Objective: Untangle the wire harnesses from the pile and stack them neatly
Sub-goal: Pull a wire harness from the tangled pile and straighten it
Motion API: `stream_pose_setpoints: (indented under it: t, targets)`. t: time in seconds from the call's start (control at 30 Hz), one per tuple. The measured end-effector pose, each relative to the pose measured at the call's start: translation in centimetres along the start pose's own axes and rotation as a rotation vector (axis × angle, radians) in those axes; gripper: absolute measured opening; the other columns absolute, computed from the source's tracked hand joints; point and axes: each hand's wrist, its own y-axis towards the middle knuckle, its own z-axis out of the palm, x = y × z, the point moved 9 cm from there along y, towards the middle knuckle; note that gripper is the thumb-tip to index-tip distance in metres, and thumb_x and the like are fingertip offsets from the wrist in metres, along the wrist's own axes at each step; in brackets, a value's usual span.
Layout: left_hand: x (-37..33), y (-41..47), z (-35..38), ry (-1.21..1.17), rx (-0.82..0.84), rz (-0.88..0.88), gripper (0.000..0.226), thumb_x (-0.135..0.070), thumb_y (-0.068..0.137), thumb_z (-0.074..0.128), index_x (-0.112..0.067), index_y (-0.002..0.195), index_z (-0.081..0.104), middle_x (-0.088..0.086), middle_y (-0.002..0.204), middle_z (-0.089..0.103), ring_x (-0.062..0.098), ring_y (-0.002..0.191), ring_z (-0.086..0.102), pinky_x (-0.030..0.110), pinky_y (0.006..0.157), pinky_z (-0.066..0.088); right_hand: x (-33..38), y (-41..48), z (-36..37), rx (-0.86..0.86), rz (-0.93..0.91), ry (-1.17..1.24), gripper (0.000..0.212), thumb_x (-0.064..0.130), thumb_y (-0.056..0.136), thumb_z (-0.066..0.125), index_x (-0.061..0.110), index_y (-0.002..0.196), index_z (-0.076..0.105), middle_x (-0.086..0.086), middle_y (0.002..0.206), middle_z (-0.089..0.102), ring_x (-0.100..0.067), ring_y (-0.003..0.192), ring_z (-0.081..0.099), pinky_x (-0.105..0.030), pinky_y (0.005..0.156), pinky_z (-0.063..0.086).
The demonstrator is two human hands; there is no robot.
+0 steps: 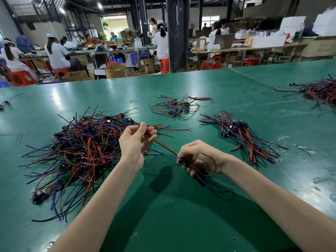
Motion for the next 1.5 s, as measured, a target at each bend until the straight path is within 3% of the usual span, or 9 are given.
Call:
stream_pose_setpoints:
  t: [0.17,0.57,0.63,0.8,0.93,1.03,1.27,1.37,1.5]
  targets:
    - [-0.7,0.3,0.0,0.061,0.001,0.066,0.013,-0.004,0.089,0.061,-0.006,0.080,0.053,0.008,0.066,0.068,0.015,0.057,0.067,0.020,0.050,0.054,0.5,-0.2,0.0,-0.010,-0.030,-0.030,0.028,0.005,0.088,0.051,0.008,0.061,0.061,-0.009,0.061,0.055,-0.016,0.048,0.051,-0.021,0.040,0.044]
    - [-3.7,-0.8,1.2,0.905,0.036,0.672,0.013,-0.013,0.080,0.075,-0.008,0.073,0.065,0.000,0.066,0.064,0.011,0.054,0.057,0.018,0.053,0.050,0.0,-0.4,-0.1,-0.001,-0.038,-0.056,0.030,0.004,0.084,0.055,0.011,0.055,0.063,-0.016,0.069,0.054,-0.019,0.051,0.051,-0.023,0.039,0.046]
    - [-3.7,-1.0,1.5,0.912,0.046,0.691,0.016,-0.012,0.082,0.073,-0.005,0.074,0.061,0.003,0.067,0.061,0.011,0.054,0.056,0.016,0.051,0.050,0.1,-0.4,0.0,0.006,-0.040,-0.043,0.027,0.006,0.081,0.057,0.010,0.055,0.063,-0.018,0.074,0.053,-0.019,0.051,0.051,-0.022,0.038,0.045]
    - [-3.5,-0.4,0.9,0.809,0.046,0.598,0.021,-0.014,0.086,0.069,-0.009,0.073,0.052,0.005,0.066,0.055,0.017,0.050,0.060,0.025,0.045,0.052,0.3,-0.3,0.0,0.008,-0.052,-0.052,0.033,0.003,0.085,0.054,0.012,0.055,0.062,-0.019,0.076,0.052,-0.018,0.050,0.051,-0.023,0.039,0.046]
    - [-4.3,-2.1,2.5,1.105,0.097,0.902,0.020,-0.013,0.085,0.070,-0.005,0.074,0.055,0.005,0.069,0.059,0.024,0.060,0.054,0.039,0.056,0.048,0.3,-0.4,0.2,0.009,-0.050,-0.056,0.025,0.007,0.078,0.058,0.011,0.054,0.063,-0.018,0.075,0.054,-0.019,0.051,0.051,-0.022,0.038,0.045]
    - [-4.3,-2.4,2.9,1.185,0.112,0.983,0.020,-0.013,0.085,0.070,-0.005,0.075,0.055,0.004,0.071,0.058,0.023,0.060,0.052,0.038,0.055,0.047,0.3,-0.4,0.3,0.007,-0.051,-0.047,0.025,0.007,0.078,0.058,0.011,0.053,0.062,-0.021,0.080,0.053,-0.021,0.053,0.050,-0.022,0.037,0.045]
    - [-2.7,-0.4,0.8,0.873,0.050,0.596,0.022,-0.013,0.088,0.066,-0.009,0.074,0.049,0.002,0.068,0.054,0.016,0.056,0.064,0.028,0.043,0.053,0.2,-0.3,0.3,0.010,-0.045,-0.012,0.017,0.010,0.071,0.059,0.009,0.054,0.060,-0.021,0.079,0.051,-0.020,0.048,0.048,-0.022,0.037,0.044]
    - [-1.2,0.6,-0.1,0.539,0.049,0.318,0.021,-0.009,0.091,0.062,-0.009,0.075,0.048,0.007,0.073,0.055,0.019,0.074,0.072,0.027,0.044,0.053,0.1,-0.3,0.4,0.017,-0.045,-0.015,0.023,0.009,0.074,0.060,0.012,0.052,0.060,-0.021,0.081,0.051,-0.019,0.048,0.049,-0.022,0.037,0.044]
    - [1.1,0.9,0.2,0.017,0.091,0.012,0.019,-0.002,0.092,0.055,-0.008,0.078,0.045,0.012,0.078,0.059,0.024,0.078,0.072,0.025,0.054,0.056,0.0,-0.2,0.2,0.019,-0.044,-0.016,0.028,0.006,0.078,0.059,0.013,0.051,0.060,-0.022,0.082,0.050,-0.018,0.046,0.049,-0.022,0.038,0.045]
